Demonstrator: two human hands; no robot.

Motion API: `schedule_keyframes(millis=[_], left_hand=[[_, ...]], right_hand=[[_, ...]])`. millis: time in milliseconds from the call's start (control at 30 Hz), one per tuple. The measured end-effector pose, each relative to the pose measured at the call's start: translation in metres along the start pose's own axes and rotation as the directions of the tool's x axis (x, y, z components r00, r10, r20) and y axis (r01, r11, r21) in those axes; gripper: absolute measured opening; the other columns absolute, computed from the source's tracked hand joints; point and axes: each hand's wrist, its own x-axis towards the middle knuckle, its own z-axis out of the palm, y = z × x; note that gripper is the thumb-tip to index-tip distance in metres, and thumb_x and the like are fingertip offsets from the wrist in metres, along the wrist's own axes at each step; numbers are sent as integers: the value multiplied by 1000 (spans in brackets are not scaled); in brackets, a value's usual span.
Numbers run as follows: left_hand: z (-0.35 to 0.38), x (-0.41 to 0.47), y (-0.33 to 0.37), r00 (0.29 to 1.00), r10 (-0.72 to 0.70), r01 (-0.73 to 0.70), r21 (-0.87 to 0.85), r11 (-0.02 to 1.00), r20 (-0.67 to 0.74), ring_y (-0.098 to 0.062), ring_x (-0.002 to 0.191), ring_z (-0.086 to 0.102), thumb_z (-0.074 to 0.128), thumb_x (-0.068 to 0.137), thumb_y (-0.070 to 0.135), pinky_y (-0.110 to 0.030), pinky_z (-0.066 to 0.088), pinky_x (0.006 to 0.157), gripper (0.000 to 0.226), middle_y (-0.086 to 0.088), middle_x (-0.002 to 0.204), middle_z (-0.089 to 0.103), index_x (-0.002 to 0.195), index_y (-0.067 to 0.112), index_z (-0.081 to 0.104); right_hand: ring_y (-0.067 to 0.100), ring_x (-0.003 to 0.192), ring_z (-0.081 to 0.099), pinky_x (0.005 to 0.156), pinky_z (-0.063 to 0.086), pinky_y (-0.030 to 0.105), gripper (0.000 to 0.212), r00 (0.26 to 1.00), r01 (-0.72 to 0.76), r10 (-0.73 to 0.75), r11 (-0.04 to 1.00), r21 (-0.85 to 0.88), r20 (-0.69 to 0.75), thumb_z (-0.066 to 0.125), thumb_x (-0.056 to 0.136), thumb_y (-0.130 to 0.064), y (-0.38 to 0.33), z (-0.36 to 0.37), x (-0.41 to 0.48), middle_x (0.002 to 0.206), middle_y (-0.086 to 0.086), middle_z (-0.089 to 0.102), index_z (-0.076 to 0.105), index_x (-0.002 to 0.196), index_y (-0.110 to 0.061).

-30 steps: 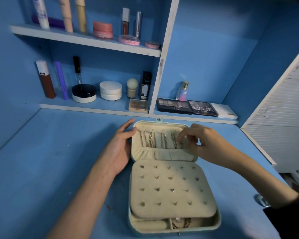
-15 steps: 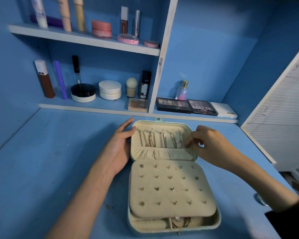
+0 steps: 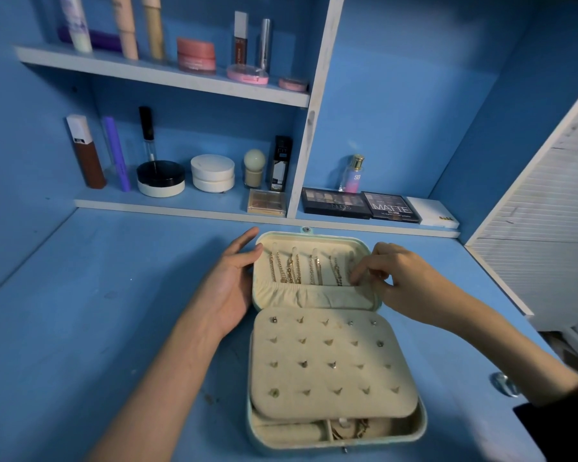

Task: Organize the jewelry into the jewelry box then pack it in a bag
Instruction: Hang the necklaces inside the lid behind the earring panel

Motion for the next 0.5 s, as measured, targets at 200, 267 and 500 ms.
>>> schedule_keyframes(millis=[200,267,500], left_hand=[[1,0,0,1000,7,-7,-6,1000,-1,-21,91,62,46,94,4,-34,50,69,44,-8,100,68,134,20,49],[1,0,0,1000,11,-11,-6,1000,-2,-20,90,62,46,94,4,-34,50,71,44,-7,99,67,134,20,49],[0,0,-1,1000,22,-22,15,1000,-4,-19,84,61,47,94,6,-34,49,71,42,-5,92,67,134,21,50]], right_hand=[[4,76,45,65,33,14,27,999,38,-37,998,43,-24,52,84,-4,-8,1,2,81,-6,49,67,97,-22],[2,76,44,66,34,11,30,996,81,-79,995,55,-44,51,86,-6,-16,4,4,81,-5,50,66,103,-25],[5,75,39,72,32,19,38,973,219,-218,976,8,-72,45,86,-9,-48,19,22,81,-5,49,64,114,-27]])
